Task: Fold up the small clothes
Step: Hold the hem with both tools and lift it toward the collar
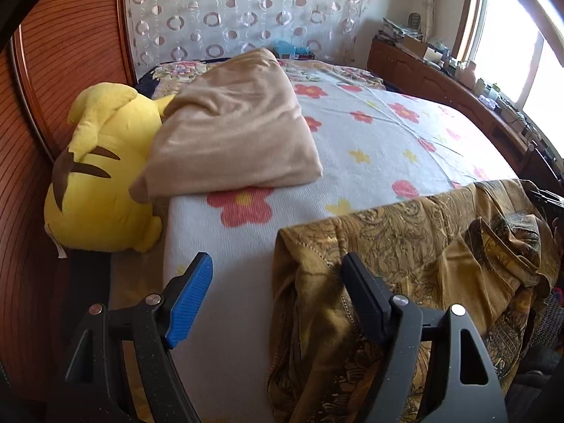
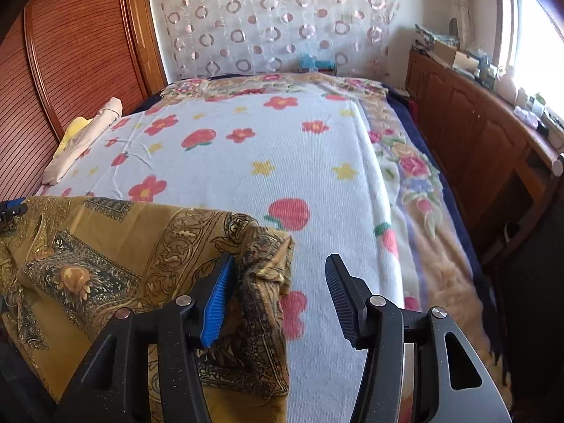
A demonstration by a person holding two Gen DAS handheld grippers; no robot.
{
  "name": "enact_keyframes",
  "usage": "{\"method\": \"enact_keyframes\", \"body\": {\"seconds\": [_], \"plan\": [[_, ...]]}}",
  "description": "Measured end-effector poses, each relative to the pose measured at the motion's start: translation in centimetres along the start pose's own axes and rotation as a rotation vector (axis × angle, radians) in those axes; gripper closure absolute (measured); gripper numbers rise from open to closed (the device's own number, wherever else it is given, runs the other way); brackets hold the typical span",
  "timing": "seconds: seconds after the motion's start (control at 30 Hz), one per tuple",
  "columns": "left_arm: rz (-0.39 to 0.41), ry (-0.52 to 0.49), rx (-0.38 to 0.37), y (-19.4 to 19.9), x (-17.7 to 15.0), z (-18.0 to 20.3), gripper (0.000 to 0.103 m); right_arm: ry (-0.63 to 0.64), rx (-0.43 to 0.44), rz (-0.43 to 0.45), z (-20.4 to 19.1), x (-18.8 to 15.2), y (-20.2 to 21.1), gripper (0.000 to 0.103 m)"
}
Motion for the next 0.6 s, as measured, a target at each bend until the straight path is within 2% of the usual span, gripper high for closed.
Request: {"method": "enact_keyframes", "body": {"seconds": [0.1,0.37,0.53,0.6], "plan": [[-0.017,0.004,-0.012,-0.5,0.0,0.2,0.027,0.001,0.001,-0.039,-0.1,-0.2,-0.8,0.046],[-0.045,-0.011,-0.050,-1.4,0.8,0.6,0.027,0.023,-0.014,-0.041,-0.8,1.0,-1.1,0.044],[-0.075,-0.064,-0.113,-1.9,1.5,1.5,0.039,0.051,-0.002,-0.050,-1.0,0.9,-1.8,0.044],[-0.098,-0.087,-0.126,-2.2,1.5,1.7,0.046,0.059,0.005,-0.055,-1.1,0.9,-1.8,0.045]]}}
Point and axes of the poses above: each gripper's, at about its wrist camera, not at the fingertips, and y roughly against the way its jaws point, z to its right, x to its top, the point moved 9 cm from there along -y, roughly the way its jaws point, and after that the axes turned 9 degrees about -y, right-handed, at the moved point
